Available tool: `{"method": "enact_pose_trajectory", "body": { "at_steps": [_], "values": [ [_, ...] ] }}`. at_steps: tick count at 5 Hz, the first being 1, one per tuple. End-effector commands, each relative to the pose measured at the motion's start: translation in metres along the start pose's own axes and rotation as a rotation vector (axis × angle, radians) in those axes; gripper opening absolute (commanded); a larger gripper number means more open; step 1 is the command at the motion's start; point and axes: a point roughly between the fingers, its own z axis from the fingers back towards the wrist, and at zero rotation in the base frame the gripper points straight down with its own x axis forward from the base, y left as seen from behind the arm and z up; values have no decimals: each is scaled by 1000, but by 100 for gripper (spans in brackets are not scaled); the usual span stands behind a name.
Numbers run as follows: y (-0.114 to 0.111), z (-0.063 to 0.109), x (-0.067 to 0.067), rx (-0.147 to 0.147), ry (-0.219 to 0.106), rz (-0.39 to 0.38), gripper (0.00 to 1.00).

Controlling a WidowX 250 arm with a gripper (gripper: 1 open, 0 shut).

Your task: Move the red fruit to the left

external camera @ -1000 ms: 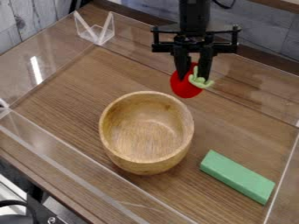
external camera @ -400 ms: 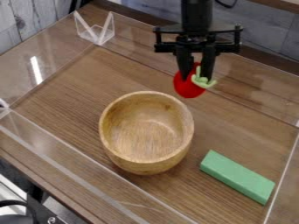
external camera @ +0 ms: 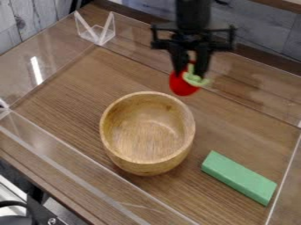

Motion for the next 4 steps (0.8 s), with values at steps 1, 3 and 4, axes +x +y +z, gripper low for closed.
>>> {"method": "enact_pose_trajectory", "body": {
  "at_steps": [1, 3, 4],
  "values": [
    [31, 22, 1, 25, -38, -155, 0],
    [106, 26, 0, 64, -11, -307, 0],
    [137, 23, 6, 64, -14, -322, 0]
  ]
}}
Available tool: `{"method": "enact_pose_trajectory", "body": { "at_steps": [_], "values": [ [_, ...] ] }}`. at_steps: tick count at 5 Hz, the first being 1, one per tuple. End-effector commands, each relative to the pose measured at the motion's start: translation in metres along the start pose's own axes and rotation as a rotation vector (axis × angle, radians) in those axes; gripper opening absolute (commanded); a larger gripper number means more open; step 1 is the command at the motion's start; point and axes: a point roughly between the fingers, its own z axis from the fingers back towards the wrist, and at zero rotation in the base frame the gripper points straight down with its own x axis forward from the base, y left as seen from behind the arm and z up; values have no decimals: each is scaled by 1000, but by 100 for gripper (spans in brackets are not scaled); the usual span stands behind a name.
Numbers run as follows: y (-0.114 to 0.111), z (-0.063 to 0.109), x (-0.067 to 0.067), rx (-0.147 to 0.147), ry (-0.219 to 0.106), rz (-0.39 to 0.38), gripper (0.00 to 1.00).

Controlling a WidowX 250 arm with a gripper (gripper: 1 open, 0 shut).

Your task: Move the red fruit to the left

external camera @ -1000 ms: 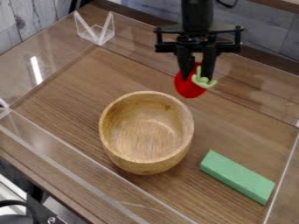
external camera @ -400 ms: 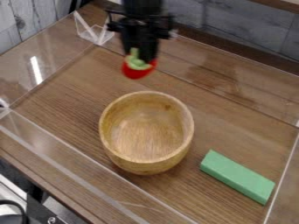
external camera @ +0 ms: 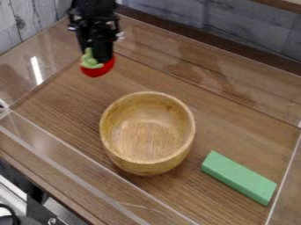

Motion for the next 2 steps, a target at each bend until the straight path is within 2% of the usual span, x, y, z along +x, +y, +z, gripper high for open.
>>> {"method": "enact_pose_trajectory", "body": {
  "at_steps": [1, 2],
  "values": [
    [23, 13, 8, 30, -80, -41, 0],
    [37, 4, 13, 9, -96, -35, 0]
  ]
}}
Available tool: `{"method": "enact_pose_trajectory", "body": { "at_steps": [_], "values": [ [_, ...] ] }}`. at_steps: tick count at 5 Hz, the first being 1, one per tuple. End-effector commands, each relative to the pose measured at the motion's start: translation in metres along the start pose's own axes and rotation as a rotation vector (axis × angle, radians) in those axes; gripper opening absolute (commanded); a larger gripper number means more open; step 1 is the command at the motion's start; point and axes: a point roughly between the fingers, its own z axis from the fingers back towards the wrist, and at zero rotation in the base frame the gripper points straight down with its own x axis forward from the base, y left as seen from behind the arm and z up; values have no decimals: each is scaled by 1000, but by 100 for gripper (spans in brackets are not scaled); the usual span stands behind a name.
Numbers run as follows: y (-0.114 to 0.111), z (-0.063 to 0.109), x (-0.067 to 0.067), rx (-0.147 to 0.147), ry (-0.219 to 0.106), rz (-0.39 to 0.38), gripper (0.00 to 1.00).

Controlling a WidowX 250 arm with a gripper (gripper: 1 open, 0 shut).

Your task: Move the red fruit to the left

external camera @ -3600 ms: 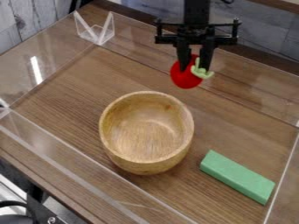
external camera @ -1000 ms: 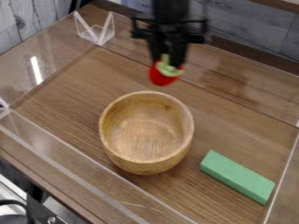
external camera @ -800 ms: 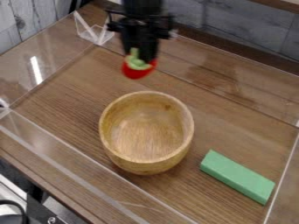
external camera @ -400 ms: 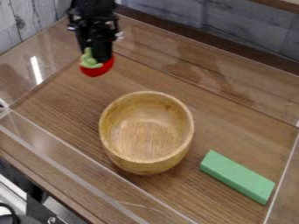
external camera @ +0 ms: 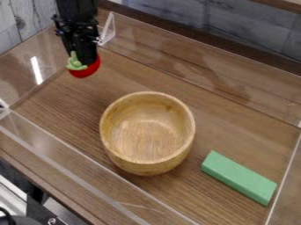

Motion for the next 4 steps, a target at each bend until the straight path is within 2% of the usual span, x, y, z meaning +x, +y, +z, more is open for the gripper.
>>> {"method": "enact_pose_trajectory", "body": {
  "at_steps": [1, 4],
  "values": [
    [16, 10, 11, 35, -70, 1, 0],
    [30, -4, 18, 2, -95, 3, 0]
  ]
}}
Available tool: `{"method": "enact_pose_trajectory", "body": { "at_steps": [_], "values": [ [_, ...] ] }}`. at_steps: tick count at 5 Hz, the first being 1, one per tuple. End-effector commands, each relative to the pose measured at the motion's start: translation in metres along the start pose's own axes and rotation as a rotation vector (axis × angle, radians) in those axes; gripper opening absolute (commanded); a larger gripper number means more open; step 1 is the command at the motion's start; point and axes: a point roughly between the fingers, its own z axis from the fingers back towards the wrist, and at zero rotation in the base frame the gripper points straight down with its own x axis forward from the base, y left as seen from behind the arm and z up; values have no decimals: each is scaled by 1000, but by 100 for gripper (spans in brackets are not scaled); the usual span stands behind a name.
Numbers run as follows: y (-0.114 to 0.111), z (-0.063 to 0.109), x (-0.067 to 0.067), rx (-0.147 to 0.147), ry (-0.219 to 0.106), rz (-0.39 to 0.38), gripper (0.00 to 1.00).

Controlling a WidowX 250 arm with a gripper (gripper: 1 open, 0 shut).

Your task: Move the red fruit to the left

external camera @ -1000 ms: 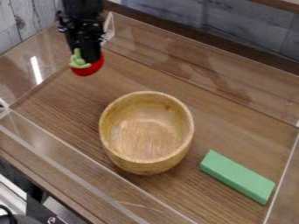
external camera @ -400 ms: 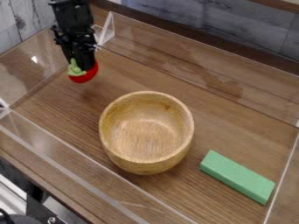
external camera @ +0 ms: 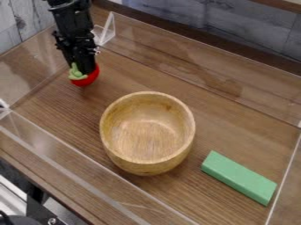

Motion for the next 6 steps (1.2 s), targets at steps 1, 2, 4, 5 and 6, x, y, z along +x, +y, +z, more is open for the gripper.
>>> {"method": "enact_pose_trajectory", "body": {
  "at_steps": [1, 2, 4, 5, 6],
  "values": [
    [6, 17, 8, 35, -60, -13, 0],
    [6, 15, 9, 19, -65, -14, 0],
    [4, 13, 10, -8, -74, -12, 0],
    [2, 13, 9, -22, -77, -9, 0],
    [0, 13, 9, -33, -80, -7, 0]
  ]
}}
